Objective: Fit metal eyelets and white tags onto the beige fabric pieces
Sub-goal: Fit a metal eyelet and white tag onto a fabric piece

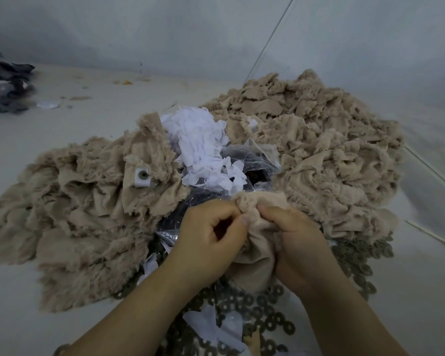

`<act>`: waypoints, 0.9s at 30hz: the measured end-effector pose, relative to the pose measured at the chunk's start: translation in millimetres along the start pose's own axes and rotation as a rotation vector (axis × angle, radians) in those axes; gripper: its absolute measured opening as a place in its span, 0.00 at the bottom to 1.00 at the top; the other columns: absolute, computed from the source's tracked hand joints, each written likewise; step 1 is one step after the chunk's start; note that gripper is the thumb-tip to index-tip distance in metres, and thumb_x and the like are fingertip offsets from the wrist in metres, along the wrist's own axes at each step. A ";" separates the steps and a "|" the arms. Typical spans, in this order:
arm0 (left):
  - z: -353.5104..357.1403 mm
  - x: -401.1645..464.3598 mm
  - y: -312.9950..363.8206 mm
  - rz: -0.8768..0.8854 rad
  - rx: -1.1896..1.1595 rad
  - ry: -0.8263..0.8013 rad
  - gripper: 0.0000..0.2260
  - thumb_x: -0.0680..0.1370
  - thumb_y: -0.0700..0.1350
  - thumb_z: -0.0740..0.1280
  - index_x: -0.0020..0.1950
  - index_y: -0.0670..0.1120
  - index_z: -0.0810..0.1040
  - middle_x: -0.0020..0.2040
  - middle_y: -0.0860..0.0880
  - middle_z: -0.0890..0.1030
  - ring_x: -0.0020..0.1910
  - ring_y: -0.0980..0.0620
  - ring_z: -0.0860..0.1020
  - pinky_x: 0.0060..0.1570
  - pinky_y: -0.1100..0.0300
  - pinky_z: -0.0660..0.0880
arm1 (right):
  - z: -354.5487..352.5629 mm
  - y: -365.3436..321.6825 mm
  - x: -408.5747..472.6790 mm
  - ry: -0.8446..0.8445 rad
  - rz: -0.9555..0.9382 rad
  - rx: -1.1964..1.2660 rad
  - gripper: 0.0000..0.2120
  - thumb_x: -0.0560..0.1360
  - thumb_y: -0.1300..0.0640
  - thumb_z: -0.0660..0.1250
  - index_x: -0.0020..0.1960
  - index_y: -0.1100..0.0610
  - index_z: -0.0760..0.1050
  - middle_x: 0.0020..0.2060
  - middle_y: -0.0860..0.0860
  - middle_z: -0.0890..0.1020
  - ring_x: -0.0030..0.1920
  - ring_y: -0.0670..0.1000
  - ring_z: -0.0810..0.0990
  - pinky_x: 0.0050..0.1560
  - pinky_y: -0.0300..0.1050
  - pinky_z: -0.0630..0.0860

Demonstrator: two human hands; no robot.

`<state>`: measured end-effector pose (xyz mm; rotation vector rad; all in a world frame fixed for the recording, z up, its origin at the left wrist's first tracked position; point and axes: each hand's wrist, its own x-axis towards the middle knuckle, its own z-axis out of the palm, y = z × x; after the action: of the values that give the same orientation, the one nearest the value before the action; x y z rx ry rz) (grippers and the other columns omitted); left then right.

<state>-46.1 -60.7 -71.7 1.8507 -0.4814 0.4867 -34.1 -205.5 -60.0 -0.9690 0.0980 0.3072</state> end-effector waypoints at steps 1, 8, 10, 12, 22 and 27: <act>0.7 0.4 1.8 -0.048 -0.023 0.036 0.17 0.74 0.54 0.65 0.31 0.43 0.74 0.27 0.50 0.74 0.28 0.51 0.73 0.29 0.55 0.71 | -0.4 0.6 -0.4 -0.029 -0.028 -0.021 0.20 0.70 0.62 0.68 0.56 0.75 0.75 0.47 0.69 0.82 0.45 0.63 0.83 0.47 0.53 0.82; 7.1 4.7 6.1 -0.182 -0.027 0.130 0.19 0.76 0.51 0.64 0.34 0.37 0.72 0.28 0.43 0.71 0.28 0.52 0.68 0.30 0.54 0.68 | -0.1 5.6 -1.8 -0.053 -0.131 -0.153 0.09 0.72 0.67 0.65 0.49 0.71 0.80 0.43 0.68 0.83 0.43 0.63 0.84 0.39 0.49 0.82; 7.4 3.4 5.3 -0.142 -0.011 0.110 0.17 0.78 0.48 0.62 0.34 0.38 0.74 0.29 0.44 0.72 0.29 0.49 0.71 0.31 0.54 0.68 | 0.3 4.3 -2.8 -0.015 -0.117 -0.154 0.16 0.69 0.61 0.70 0.49 0.74 0.77 0.41 0.68 0.83 0.42 0.63 0.83 0.37 0.49 0.81; 7.7 1.3 5.9 -0.106 0.005 0.089 0.15 0.79 0.46 0.62 0.36 0.38 0.76 0.31 0.44 0.74 0.32 0.48 0.73 0.33 0.51 0.71 | 1.8 3.8 -4.1 -0.001 -0.134 -0.151 0.20 0.70 0.55 0.76 0.48 0.72 0.78 0.42 0.66 0.84 0.42 0.61 0.85 0.38 0.47 0.81; 15.4 -2.4 1.8 -0.200 -0.072 0.243 0.17 0.78 0.44 0.62 0.32 0.38 0.69 0.26 0.48 0.68 0.27 0.55 0.66 0.29 0.58 0.66 | 6.0 3.9 -5.6 -0.087 -0.059 0.045 0.15 0.74 0.57 0.67 0.52 0.69 0.81 0.49 0.68 0.84 0.47 0.63 0.85 0.44 0.52 0.83; 16.9 -0.2 3.2 -0.219 -0.124 0.207 0.18 0.79 0.40 0.63 0.29 0.46 0.68 0.25 0.55 0.68 0.26 0.59 0.66 0.29 0.66 0.65 | 3.7 4.0 -3.6 -0.090 -0.081 0.028 0.12 0.75 0.58 0.66 0.48 0.65 0.83 0.45 0.65 0.85 0.44 0.60 0.86 0.42 0.50 0.83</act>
<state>-46.4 -77.7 -74.5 1.6884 -0.1629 0.4816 -38.9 -201.2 -60.3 -0.9277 -0.0194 0.2738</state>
